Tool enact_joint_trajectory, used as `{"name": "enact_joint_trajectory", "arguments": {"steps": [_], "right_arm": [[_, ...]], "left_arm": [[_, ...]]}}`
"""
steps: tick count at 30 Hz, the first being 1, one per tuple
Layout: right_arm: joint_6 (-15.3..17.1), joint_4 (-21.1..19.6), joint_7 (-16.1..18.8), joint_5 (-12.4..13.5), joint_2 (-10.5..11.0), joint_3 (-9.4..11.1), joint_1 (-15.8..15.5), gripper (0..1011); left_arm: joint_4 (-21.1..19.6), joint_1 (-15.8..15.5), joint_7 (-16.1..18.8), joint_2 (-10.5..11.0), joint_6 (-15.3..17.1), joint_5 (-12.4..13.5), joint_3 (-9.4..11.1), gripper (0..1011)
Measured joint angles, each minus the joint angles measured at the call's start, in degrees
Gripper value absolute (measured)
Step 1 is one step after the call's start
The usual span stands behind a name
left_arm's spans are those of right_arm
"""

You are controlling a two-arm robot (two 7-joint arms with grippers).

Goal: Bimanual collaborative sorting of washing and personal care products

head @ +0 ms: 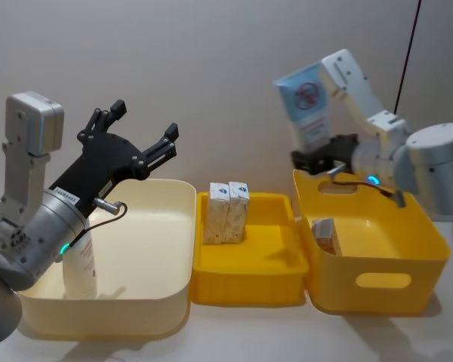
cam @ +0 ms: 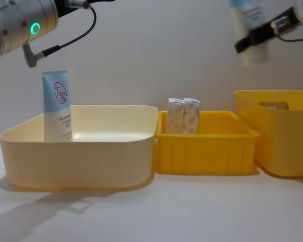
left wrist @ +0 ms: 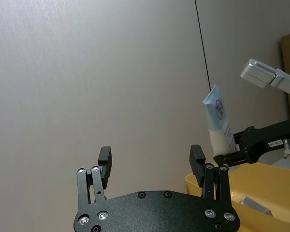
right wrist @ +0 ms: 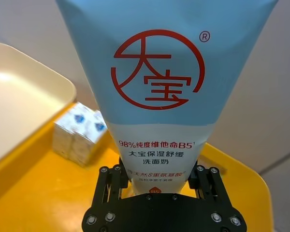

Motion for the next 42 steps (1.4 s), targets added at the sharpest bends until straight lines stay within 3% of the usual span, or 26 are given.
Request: {"name": "enact_joint_trajectory", "arguments": {"steps": [11, 17, 24, 27, 36, 42], "right_arm": [[7.93, 5.97, -1.12, -0.98, 1.72, 1.86, 3.86, 652], [10.22, 14.39, 0.24, -1.83, 1.62, 1.32, 8.79, 652], [9.42, 24.23, 3.94, -2.84, 0.43, -0.39, 14.28, 652], [7.68, 29.76, 6.36, -3.33, -0.65, -1.32, 17.11, 652], [4.71, 39.48, 9.57, -4.23, -2.91, -2.7, 21.99, 651], [3.46, 43.47, 10.82, -4.62, -3.83, -3.26, 23.92, 786]], "left_arm": [[0.0, 0.0, 0.0, 0.0, 0.0, 0.01, 0.0, 1000], [0.0, 0.0, 0.0, -0.01, 0.0, 0.0, 0.01, 1000], [0.0, 0.0, -0.01, 0.0, 0.0, 0.01, 0.0, 1000], [0.0, 0.0, -0.01, 0.0, 0.0, 0.01, 0.01, 1000], [0.0, 0.0, -0.01, 0.0, 0.0, 0.0, 0.0, 1000], [0.0, 0.0, -0.01, 0.0, 0.0, 0.0, 0.0, 1000]]}}
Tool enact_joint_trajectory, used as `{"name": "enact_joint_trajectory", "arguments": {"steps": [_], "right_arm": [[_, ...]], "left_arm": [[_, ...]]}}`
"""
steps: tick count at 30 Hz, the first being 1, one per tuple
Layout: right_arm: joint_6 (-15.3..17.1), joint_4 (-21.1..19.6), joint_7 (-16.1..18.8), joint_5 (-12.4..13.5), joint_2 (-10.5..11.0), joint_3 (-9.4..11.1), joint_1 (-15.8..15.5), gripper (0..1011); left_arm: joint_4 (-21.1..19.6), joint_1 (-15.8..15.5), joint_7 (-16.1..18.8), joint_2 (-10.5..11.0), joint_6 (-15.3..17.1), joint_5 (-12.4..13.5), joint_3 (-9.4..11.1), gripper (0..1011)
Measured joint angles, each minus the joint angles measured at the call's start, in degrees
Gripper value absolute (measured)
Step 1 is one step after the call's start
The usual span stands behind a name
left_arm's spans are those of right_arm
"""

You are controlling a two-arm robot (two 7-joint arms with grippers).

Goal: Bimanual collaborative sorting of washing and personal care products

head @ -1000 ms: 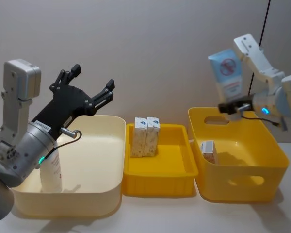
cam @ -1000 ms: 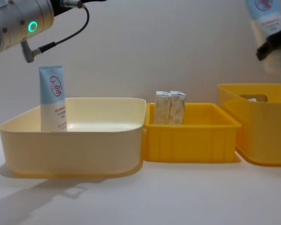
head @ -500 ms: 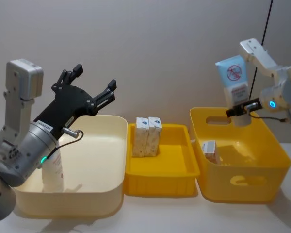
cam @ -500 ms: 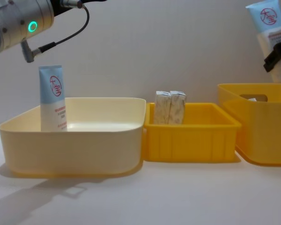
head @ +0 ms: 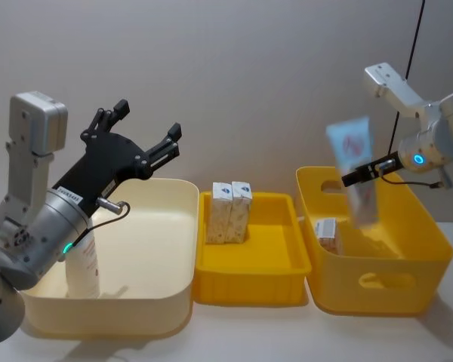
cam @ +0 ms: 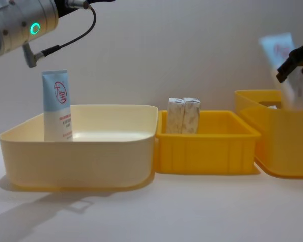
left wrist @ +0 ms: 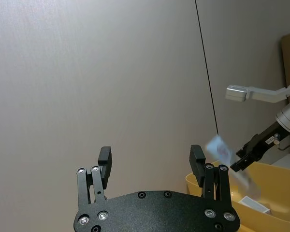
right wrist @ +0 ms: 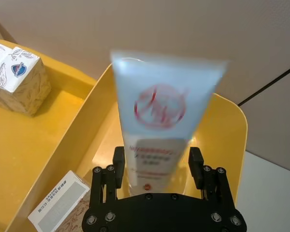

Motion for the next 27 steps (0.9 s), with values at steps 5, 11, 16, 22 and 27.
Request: {"name": "enact_joint_trajectory", "arguments": {"steps": [5, 11, 16, 22, 27], "right_arm": [[-0.69, 2.22, 0.69, -0.21, -0.53, -0.32, 1.14, 935], [-1.13, 3.85, 1.23, -0.37, -0.91, -0.54, 1.92, 1001], [-1.41, 4.61, 1.47, -0.43, -1.09, -0.66, 2.32, 1001], [-1.55, 5.19, 1.66, -0.47, -1.23, -0.74, 2.63, 1001], [-1.71, 5.6, 1.79, -0.51, -1.33, -0.78, 2.82, 1001]], "left_arm": [[0.0, 0.0, 0.0, 0.0, 0.0, 0.0, 0.0, 1000], [0.0, 0.0, 0.0, 0.0, 0.0, 0.0, 0.0, 1000], [0.0, 0.0, 0.0, 0.0, 0.0, 0.0, 0.0, 1000], [0.0, 0.0, 0.01, 0.0, 0.0, 0.0, 0.0, 1000], [0.0, 0.0, 0.01, 0.0, 0.0, 0.0, 0.0, 1000]]}}
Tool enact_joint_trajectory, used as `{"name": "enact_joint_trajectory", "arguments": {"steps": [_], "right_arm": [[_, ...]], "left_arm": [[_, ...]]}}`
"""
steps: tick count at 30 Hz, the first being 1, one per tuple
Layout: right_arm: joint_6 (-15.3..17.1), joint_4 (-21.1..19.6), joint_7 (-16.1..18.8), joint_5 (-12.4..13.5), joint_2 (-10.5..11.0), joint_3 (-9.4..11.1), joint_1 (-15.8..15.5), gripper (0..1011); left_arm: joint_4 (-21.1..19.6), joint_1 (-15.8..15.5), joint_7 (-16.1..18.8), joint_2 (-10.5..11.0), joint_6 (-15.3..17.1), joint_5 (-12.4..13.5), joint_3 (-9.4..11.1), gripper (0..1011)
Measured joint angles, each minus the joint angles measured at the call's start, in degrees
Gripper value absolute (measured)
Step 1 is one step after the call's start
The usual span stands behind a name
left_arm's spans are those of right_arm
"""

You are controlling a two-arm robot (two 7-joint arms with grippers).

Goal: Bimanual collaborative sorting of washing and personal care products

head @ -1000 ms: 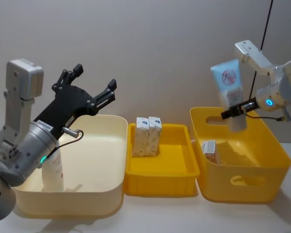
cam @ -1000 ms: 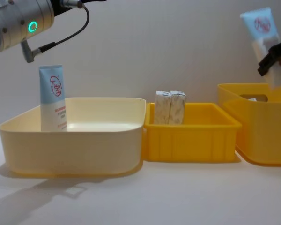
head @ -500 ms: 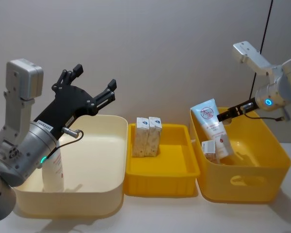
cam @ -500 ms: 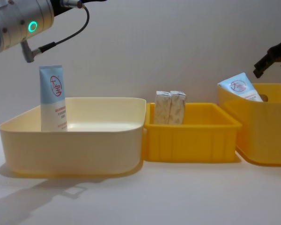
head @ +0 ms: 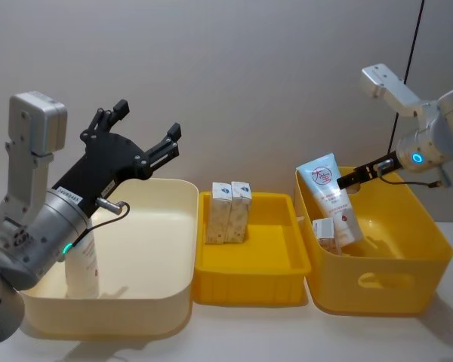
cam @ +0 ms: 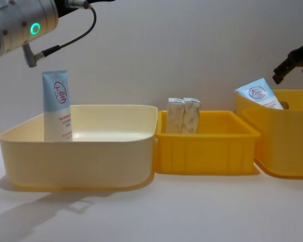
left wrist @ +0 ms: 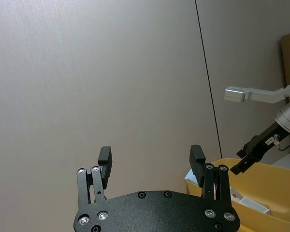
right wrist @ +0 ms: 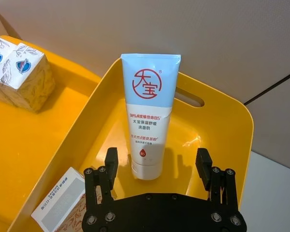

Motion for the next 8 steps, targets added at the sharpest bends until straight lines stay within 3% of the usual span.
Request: {"name": "enact_joint_trajectory", "arguments": {"steps": [8], "right_arm": [[-0.13, 0.38, 0.1, -0.05, -0.07, -0.06, 0.16, 1001]], "left_arm": [[0.0, 0.0, 0.0, 0.0, 0.0, 0.0, 0.0, 1000]]}}
